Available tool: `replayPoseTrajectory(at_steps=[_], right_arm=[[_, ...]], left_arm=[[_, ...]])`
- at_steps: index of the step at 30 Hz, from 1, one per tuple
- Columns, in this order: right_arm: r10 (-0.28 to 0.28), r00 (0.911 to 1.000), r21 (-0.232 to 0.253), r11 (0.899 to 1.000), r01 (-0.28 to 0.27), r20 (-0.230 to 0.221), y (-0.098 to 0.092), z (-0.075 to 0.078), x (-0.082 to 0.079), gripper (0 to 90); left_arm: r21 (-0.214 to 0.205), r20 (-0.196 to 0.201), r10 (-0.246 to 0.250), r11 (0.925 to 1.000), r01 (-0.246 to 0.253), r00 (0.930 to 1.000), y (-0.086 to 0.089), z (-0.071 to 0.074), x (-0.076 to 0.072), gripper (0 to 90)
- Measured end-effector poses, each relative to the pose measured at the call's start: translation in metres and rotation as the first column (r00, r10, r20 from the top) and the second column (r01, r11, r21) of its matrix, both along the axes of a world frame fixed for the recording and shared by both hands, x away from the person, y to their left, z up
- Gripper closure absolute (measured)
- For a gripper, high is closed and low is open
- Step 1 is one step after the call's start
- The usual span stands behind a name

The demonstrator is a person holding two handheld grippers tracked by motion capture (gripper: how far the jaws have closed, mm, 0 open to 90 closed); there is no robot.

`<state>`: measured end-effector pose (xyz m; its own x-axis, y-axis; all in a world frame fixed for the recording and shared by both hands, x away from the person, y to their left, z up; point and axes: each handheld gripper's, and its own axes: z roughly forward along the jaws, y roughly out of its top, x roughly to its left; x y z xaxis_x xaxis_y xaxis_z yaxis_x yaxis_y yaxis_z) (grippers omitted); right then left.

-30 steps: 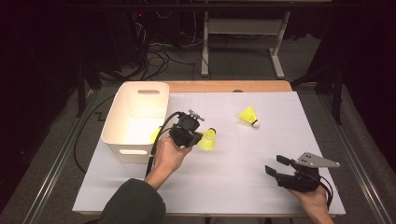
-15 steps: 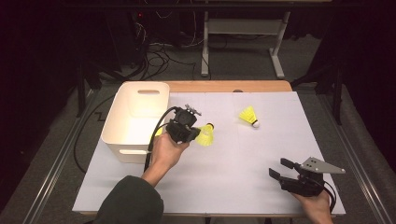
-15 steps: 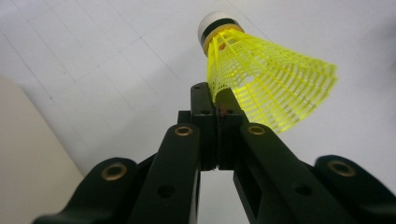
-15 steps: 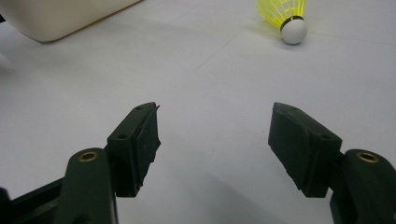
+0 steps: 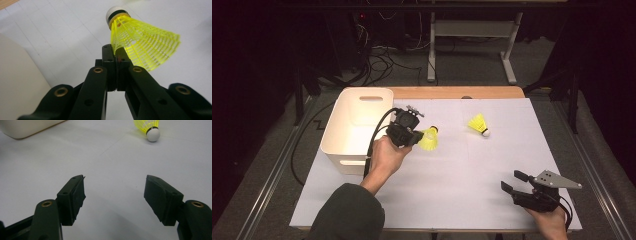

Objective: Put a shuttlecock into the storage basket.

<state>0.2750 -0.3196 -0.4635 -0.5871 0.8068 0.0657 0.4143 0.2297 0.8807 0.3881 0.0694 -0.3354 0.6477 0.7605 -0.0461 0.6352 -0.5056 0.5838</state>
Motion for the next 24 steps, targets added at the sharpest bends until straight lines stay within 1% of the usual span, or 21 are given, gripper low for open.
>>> replayPoseTrajectory(at_steps=[7,12,18,24], right_arm=[[-0.004,1.0,0.001,1.0,0.004,-0.001,-0.001,0.0,-0.001,33.5],[-0.01,0.9999,0.008,1.0,0.01,-0.007,-0.003,-0.001,-0.001,33.6],[-0.009,0.9999,0.004,1.0,0.009,-0.008,-0.003,-0.001,-0.001,33.6],[-0.013,0.9999,0.008,1.0,0.013,-0.011,-0.003,-0.001,-0.001,33.6]], left_arm=[[0.011,0.004,0.003,0.9999,-0.003,1.0,0.0,0.007,0.005,89.5],[0.006,0.01,0.017,0.9998,-0.017,0.9998,0.003,0.012,0.009,89.5],[-0.003,0.002,0.033,0.9994,-0.033,0.9994,0.01,0.015,0.014,89.5],[-0.006,0.003,0.046,0.9989,-0.046,0.9989,0.014,0.019,0.018,89.5]])
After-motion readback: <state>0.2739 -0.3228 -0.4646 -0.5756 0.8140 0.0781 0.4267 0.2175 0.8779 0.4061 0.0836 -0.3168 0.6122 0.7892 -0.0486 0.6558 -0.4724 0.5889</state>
